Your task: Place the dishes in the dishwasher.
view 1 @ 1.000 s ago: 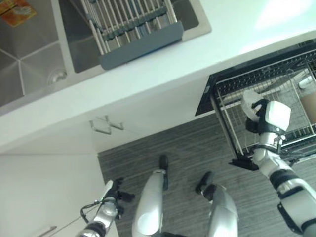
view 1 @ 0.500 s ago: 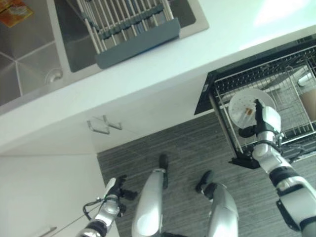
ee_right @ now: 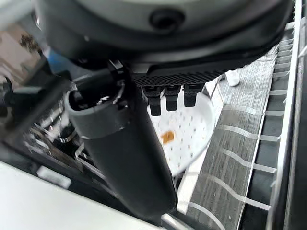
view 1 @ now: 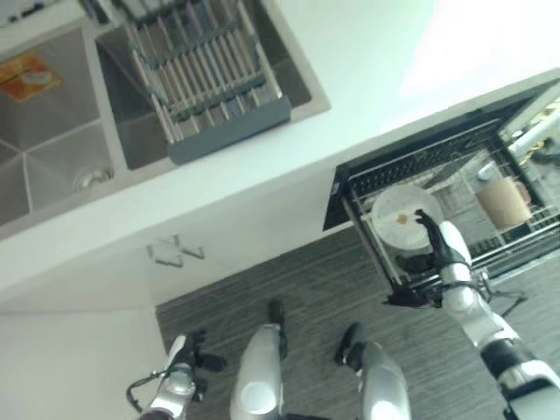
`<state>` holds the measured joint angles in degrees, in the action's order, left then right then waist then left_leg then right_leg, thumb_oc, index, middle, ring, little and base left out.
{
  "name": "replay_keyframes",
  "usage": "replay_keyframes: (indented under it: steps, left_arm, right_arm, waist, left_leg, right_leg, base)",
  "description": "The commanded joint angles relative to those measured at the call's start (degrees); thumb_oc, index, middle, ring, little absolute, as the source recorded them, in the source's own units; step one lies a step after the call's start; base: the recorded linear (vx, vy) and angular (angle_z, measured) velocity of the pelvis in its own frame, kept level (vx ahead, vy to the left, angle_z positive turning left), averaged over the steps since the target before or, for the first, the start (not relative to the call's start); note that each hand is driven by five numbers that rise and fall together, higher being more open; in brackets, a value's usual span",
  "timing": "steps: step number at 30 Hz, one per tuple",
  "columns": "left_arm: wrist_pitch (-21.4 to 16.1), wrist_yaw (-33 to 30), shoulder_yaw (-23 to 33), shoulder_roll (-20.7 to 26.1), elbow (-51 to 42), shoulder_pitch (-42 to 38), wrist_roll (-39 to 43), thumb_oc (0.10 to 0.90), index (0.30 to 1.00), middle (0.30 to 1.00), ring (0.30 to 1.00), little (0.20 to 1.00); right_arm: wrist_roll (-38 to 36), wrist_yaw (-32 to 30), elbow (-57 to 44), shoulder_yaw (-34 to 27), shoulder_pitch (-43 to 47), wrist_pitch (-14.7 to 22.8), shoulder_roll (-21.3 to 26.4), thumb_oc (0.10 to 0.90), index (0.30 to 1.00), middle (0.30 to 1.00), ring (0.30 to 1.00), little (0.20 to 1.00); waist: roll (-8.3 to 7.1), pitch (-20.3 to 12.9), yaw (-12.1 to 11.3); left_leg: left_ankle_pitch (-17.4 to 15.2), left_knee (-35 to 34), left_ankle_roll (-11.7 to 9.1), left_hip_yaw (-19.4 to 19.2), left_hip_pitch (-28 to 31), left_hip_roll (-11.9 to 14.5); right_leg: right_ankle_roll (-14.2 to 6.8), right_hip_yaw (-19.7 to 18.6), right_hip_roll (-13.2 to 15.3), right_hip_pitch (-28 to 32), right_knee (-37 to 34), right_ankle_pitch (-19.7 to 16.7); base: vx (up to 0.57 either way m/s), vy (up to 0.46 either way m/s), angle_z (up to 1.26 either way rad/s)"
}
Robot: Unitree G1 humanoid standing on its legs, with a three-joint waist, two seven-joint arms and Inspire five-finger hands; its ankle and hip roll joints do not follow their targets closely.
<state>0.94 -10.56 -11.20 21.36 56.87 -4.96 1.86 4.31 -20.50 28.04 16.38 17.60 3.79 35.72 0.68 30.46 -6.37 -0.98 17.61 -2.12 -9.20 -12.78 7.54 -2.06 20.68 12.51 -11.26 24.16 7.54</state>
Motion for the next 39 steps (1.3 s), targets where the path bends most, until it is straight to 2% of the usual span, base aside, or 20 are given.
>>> replay_keyframes:
  steps: [1, 5, 8, 12, 15, 16, 20, 22, 26, 30, 35, 39]
  left_arm:
    - [-0.7, -1.54, 2.92, -0.41, 1.91, 6.19, -1.31, 0.8, 0.9, 0.9, 0.9, 0.9]
    - [-1.82, -1.98, 4.73, -2.94, 5.1, 8.38, -1.78, 0.8, 0.9, 0.9, 0.9, 0.9]
    - [-1.84, -2.29, 4.94, -3.69, 6.61, 9.69, -2.57, 0.8, 0.9, 0.9, 0.9, 0.9]
    - [-1.99, -1.88, 4.52, -3.22, 8.39, 10.42, -1.5, 0.8, 0.9, 0.9, 0.9, 0.9]
    - [-2.08, -1.17, 3.54, -2.73, 9.06, 9.85, -0.17, 0.8, 0.9, 0.9, 0.9, 0.9]
    - [-2.33, -1.12, 1.69, -3.2, 9.74, 9.82, 1.54, 0.8, 0.9, 0.9, 0.9, 0.9]
    - [-3.46, -0.89, 0.45, -3.45, 9.47, 8.96, 3.11, 0.8, 0.9, 0.9, 0.9, 0.9]
    - [-4.06, -0.34, -0.81, -3.37, 8.91, 7.48, 3.94, 0.8, 0.9, 0.9, 0.9, 0.9]
    - [-4.55, -0.03, -1.68, -3.4, 7.22, 5.34, 7.46, 0.8, 0.9, 0.9, 0.9, 0.9]
    - [-5.06, -0.29, -3.19, -2.7, 4.37, 3.19, 8.41, 0.8, 0.9, 0.9, 0.9, 0.9]
    - [-5.05, -0.91, -2.46, -1.25, 2.78, 2.06, 10.39, 0.8, 0.9, 0.9, 0.9, 0.9]
    - [-4.88, -0.96, -2.4, 0.02, 2.25, 1.46, 11.07, 0.8, 0.9, 0.9, 0.9, 0.9]
  right_arm:
    - [1.12, -18.5, -14.28, -9.88, -3.41, 13.42, 1.27, 0.8, 0.9, 0.9, 0.9, 0.9]
    - [-0.54, -26.64, -21.56, -20.13, -12.88, 20.52, -1.22, 0.8, 0.9, 0.9, 0.9, 0.9]
    - [0.1, -31.06, -20.48, -25.6, -16.64, 21.59, -2.82, 0.8, 0.9, 0.9, 0.9, 0.9]
    - [-6.84, -32.37, -14.23, -33.29, -20.44, 20.19, -3.32, 0.8, 0.9, 0.9, 0.9, 0.9]
    - [-11.47, -33.26, -6.61, -37.45, -22.03, 22.73, -3.84, 0.8, 0.9, 0.9, 0.9, 0.9]
    - [-13.58, -31.7, 2.25, -39.39, -23.47, 24.08, -4.84, 0.8, 0.9, 0.9, 0.9, 0.9]
    - [-13.55, -30.06, 8.98, -37.73, -22.44, 23.2, -5.08, 0.8, 0.9, 0.9, 0.9, 0.9]
    - [-10.87, -31.65, 13.41, -34.99, -20.37, 24.3, -4.63, 0.8, 0.9, 0.9, 0.9, 0.9]
    - [-9.89, -29.77, 17.17, -31.36, -16.34, 23.04, -2.33, 0.8, 0.9, 0.9, 0.9, 0.9]
    - [-6.9, -24.94, 20.09, -25.38, -10.87, 20.99, 0.92, 0.8, 0.9, 0.9, 0.9, 0.9]
    - [-5.4, -22.77, 20.72, -18.5, -4.77, 21.12, 2.61, 0.8, 0.9, 0.9, 0.9, 0.9]
    - [-4.85, -22.35, 20.62, -14.94, 0.22, 21.29, 4.06, 0.8, 0.9, 0.9, 0.9, 0.9]
  waist:
    - [0.3, -5.47, 2.75]
    - [0.21, -9.49, 6.79]
    - [0.11, -11.04, 8.36]
    - [0.03, -11.88, 10.0]
    - [0.21, -11.71, 10.57]
    - [0.45, -11.76, 10.89]
    - [1.13, -11.15, 10.37]
    - [1.72, -9.97, 9.35]
    - [2.43, -7.56, 7.79]
    - [2.74, -4.09, 5.49]
    - [3.17, -0.78, 3.21]
    - [4.18, -0.66, 1.52]
  left_leg:
    - [-3.98, -0.42, 1.06, 0.34, 4.91, 0.9]
    - [-5.75, -0.42, 0.56, -2.29, 7.54, 1.96]
    - [-6.56, -0.42, 0.62, -3.56, 8.82, 2.39]
    - [-6.98, -0.42, 0.38, -5.04, 9.63, 3.17]
    - [-6.97, -0.42, 0.12, -5.31, 9.3, 3.44]
    - [-7.06, -0.42, -0.11, -5.54, 9.37, 3.33]
    - [-6.73, -0.42, -0.13, -4.95, 8.57, 3.17]
    - [-6.2, -0.42, -0.09, -4.12, 7.48, 2.96]
    - [-5.31, -0.42, -0.1, -3.19, 5.48, 2.53]
    - [-4.46, -0.42, -0.29, -1.01, 2.66, 1.19]
    - [-2.77, -0.42, 0.59, 0.4, -0.84, -0.17]
    - [-1.42, -0.42, 1.12, 0.9, -5.39, -1.27]
  right_leg:
    - [-2.81, -3.7, -3.28, 6.34, -2.89, 1.15]
    - [-3.39, -4.88, -4.05, 9.02, -6.16, 0.92]
    - [-3.36, -5.36, -4.23, 9.91, -6.68, 1.1]
    - [-3.23, -5.66, -4.31, 10.28, -6.97, 1.35]
    - [-3.17, -5.65, -4.46, 9.89, -6.97, 1.44]
    - [-3.14, -5.41, -4.37, 9.9, -6.97, 1.54]
    - [-2.64, -5.0, -4.32, 9.65, -6.97, 1.56]
    - [-2.11, -4.46, -4.15, 8.87, -5.86, 1.99]
    - [-1.55, -3.55, -3.25, 6.42, -2.99, 2.88]
    - [-1.48, -4.03, -2.22, 2.04, 2.6, 5.23]
    - [-1.4, -3.62, -1.45, -2.79, 7.34, 5.7]
    - [-1.31, -3.56, -0.68, -8.01, 10.6, 6.05]
  base:
    - [0.18, 0.059, -0.39]
    - [0.1, 0.041, -0.37]
    - [0.1, -0.007, -0.24]
    - [0.07, -0.03, -0.21]
    - [0.01, -0.037, -0.17]
    - [0.05, -0.027, -0.04]
    - [0.0, 0.007, 0.02]
    - [-0.06, 0.02, 0.1]
    - [-0.1, 0.027, 0.18]
    - [-0.07, 0.0, 0.23]
    - [-0.06, -0.03, 0.25]
    - [-0.05, 0.029, 0.16]
